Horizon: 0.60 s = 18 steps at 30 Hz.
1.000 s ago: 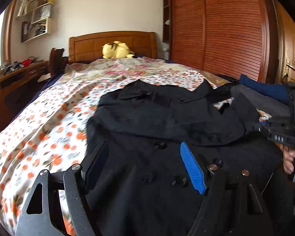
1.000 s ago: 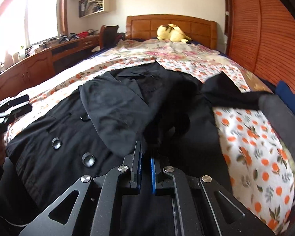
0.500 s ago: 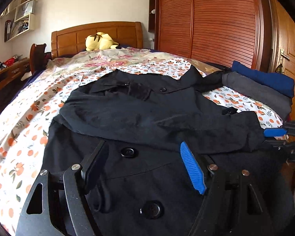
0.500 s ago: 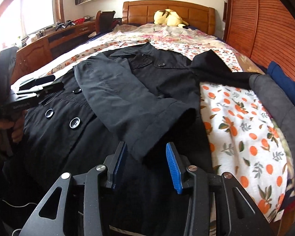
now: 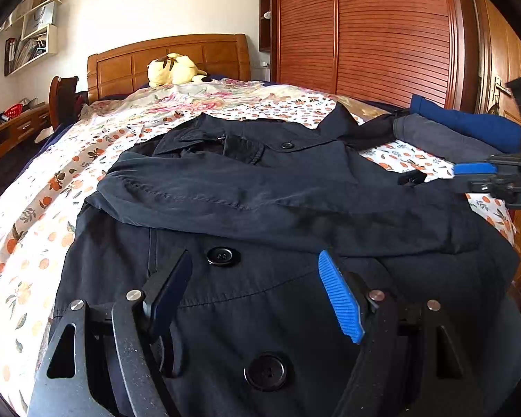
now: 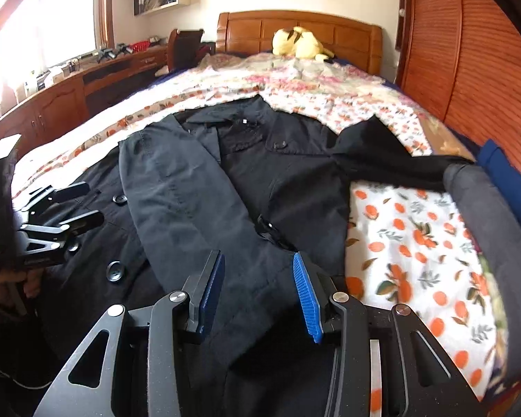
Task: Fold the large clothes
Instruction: 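Move the right tool to the other sleeve on the sheet and grasp it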
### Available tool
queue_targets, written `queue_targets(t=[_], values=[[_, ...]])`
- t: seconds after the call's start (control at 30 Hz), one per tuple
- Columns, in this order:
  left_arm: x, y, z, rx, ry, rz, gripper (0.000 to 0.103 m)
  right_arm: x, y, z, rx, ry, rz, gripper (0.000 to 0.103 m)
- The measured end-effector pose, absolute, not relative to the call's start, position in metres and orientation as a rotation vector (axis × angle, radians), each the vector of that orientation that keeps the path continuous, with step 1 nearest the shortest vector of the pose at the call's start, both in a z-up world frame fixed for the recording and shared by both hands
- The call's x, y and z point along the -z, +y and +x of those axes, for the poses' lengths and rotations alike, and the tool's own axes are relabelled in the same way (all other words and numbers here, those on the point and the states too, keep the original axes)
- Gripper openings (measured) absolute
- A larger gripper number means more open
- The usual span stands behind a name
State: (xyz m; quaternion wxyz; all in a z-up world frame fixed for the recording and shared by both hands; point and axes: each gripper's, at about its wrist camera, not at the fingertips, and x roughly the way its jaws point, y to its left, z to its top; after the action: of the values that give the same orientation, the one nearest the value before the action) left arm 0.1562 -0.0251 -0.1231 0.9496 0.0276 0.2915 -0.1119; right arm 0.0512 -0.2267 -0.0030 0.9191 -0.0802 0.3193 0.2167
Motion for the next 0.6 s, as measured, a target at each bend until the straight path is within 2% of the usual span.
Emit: queue_targets(t=[0.23, 0.6], values=[[0.124, -0.026, 0.157, 0.231, 0.594, 0.055, 0.076, 0.053, -0.225, 0.082, -0.437, 0.803, -0.194, 0.044], [0.126, -0.025, 0.157, 0.228, 0.592, 0.056, 0.076, 0.053, -0.222, 0.082, -0.426, 0.803, -0.203, 0.045]])
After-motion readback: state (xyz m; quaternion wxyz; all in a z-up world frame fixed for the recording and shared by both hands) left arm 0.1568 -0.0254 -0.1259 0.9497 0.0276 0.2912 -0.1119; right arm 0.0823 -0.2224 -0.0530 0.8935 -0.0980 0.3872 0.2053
